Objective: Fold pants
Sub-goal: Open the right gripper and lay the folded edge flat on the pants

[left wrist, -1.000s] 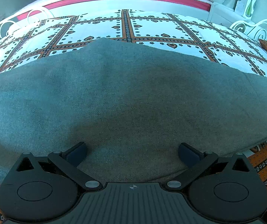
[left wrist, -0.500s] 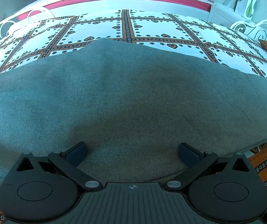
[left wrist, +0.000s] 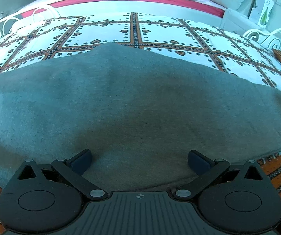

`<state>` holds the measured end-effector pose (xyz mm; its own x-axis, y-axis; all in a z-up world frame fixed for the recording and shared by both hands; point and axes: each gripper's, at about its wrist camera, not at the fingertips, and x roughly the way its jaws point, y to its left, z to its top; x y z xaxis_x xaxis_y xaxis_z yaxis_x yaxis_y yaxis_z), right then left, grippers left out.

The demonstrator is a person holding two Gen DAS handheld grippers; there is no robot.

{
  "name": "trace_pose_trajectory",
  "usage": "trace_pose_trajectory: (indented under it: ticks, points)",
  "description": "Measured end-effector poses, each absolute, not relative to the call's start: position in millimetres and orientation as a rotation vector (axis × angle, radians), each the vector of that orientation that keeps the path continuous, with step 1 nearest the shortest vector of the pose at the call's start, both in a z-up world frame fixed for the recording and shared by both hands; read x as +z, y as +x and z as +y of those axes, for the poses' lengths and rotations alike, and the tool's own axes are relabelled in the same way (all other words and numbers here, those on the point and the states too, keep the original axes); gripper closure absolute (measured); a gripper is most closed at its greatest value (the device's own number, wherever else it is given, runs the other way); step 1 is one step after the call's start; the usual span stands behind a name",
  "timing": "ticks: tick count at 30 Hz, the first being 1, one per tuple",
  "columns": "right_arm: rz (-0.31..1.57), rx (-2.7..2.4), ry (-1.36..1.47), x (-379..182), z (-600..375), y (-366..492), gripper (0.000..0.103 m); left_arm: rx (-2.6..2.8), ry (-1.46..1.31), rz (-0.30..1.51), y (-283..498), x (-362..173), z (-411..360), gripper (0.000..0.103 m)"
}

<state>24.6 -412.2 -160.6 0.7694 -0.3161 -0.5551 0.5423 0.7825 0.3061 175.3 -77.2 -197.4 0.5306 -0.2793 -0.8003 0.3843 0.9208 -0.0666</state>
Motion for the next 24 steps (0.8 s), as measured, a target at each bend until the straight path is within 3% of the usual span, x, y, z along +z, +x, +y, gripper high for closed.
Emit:
trace_pose_trajectory:
  ticks: [13, 24]
  points:
    - [0.695, -0.163, 0.237, -175.5, -329.3, 95.3, 0.034, -0.43, 0.158, 0.888, 149.2, -184.8, -114.7, 0.0]
    - [0.839, -0.249, 0.142, -202.7, -342.1, 79.1, 0.035, -0.466, 0.21, 0.902, 140.5, -195.1, -151.5, 0.0]
